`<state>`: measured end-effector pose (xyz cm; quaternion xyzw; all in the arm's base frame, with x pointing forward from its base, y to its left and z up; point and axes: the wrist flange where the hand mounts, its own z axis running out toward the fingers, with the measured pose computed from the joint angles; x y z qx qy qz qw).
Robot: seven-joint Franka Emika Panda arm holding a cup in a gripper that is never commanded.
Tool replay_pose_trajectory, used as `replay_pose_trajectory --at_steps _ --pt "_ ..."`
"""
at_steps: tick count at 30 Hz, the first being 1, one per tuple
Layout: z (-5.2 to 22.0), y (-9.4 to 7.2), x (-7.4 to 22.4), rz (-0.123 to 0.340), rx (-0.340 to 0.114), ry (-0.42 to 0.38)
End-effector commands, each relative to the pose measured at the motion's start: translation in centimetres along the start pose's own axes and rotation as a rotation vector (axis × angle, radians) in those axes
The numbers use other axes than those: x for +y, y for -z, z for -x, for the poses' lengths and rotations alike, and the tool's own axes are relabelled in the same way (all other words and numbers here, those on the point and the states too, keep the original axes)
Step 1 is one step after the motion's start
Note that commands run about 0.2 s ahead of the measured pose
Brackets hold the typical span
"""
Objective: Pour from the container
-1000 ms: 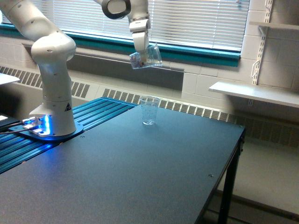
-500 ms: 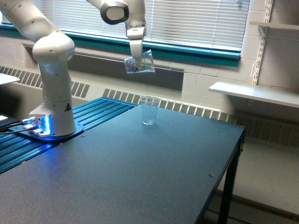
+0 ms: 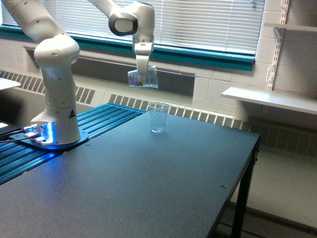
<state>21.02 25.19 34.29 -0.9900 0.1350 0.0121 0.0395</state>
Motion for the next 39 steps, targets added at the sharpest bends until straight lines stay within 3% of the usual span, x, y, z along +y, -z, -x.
replay_pose_trajectory --at_steps 1,15,22,31,39 --pt "0.4 -1.1 -0.9 0.001 -0.013 0.057" --pt "0.4 -2.8 -2.1 0.039 -0.055 0.049" --pt "0.5 -3.3 -2.8 0.083 -0.085 0.047" --pt "0.4 -3.6 -3.9 0.144 -0.092 0.048" --pt "0.1 -4.1 -4.3 0.159 -0.118 0.037"
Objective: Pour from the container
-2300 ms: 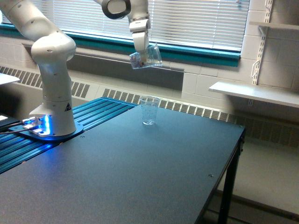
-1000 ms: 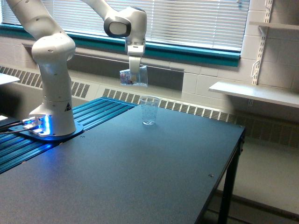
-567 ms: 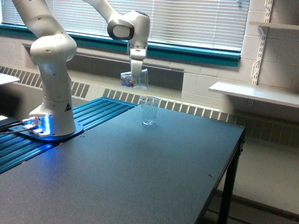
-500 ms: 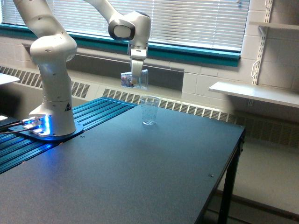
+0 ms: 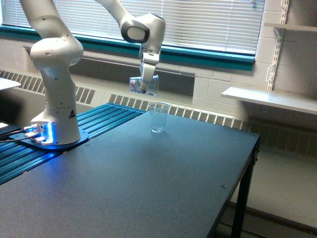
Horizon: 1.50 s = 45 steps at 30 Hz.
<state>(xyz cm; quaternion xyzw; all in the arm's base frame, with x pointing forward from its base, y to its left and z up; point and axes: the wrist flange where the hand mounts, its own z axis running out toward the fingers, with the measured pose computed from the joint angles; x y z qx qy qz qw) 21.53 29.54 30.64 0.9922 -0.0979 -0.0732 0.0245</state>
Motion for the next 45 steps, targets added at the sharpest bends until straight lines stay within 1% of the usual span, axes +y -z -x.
replay_pose_trajectory --at_steps 1,6,13,33,38,45 --pt "-0.5 -0.1 -0.3 0.014 -0.018 -0.034" --pt "-0.9 -0.4 -0.4 0.019 -0.034 -0.044" --pt "-1.5 -0.8 -0.2 0.021 -0.072 -0.067" --pt "-2.5 -1.2 -0.7 0.039 -0.132 -0.092" --pt "-2.6 -1.3 -0.9 0.046 -0.141 -0.093" --pt "-3.0 -1.5 -0.8 0.044 -0.163 -0.118"
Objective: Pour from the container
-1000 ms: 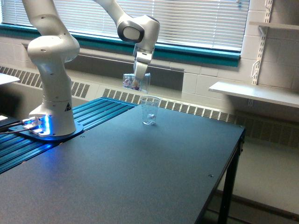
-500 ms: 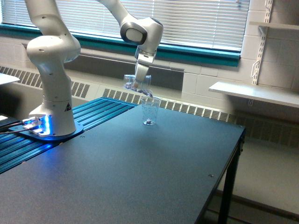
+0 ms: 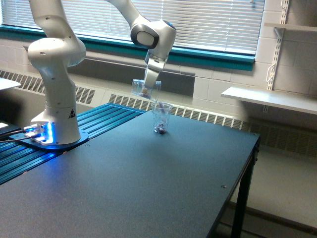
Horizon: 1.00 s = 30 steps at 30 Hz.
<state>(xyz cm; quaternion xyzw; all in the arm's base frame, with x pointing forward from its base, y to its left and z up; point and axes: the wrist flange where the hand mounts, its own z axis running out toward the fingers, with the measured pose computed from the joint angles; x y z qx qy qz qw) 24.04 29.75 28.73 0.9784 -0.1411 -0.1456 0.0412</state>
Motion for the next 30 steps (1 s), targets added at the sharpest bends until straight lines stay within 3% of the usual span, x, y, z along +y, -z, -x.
replay_pose_trajectory --at_steps 1,21,30 --pt "-0.4 0.1 -0.1 0.001 -0.019 -0.034" --pt "-0.5 0.6 -0.4 -0.006 -0.015 -0.063" --pt "-0.8 1.2 -0.9 -0.011 0.026 -0.084"
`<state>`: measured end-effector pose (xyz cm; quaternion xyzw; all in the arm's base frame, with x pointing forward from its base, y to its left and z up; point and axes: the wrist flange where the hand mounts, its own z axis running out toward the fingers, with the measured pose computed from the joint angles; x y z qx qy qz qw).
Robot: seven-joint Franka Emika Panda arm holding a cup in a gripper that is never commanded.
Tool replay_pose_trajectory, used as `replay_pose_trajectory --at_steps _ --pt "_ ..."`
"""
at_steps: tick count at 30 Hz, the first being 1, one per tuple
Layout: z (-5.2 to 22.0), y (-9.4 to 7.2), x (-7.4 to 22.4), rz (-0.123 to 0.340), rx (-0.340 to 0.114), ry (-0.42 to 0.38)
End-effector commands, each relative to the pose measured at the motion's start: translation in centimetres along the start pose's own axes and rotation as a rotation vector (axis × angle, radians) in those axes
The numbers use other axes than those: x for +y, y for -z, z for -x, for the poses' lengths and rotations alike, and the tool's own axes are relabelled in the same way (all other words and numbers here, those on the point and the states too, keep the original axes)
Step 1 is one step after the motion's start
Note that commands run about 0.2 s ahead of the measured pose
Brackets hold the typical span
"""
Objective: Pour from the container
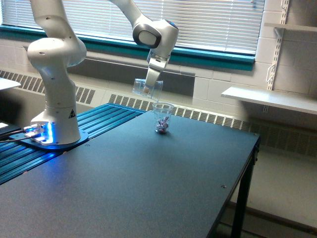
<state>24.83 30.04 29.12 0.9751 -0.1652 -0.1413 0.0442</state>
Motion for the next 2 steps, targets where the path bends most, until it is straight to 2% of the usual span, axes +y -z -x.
replay_pose_trajectory --at_steps 1,2 --pt "-0.31 0.7 -0.51 -0.012 0.021 -0.036" --pt "-0.37 0.8 -0.58 -0.014 0.023 -0.037"
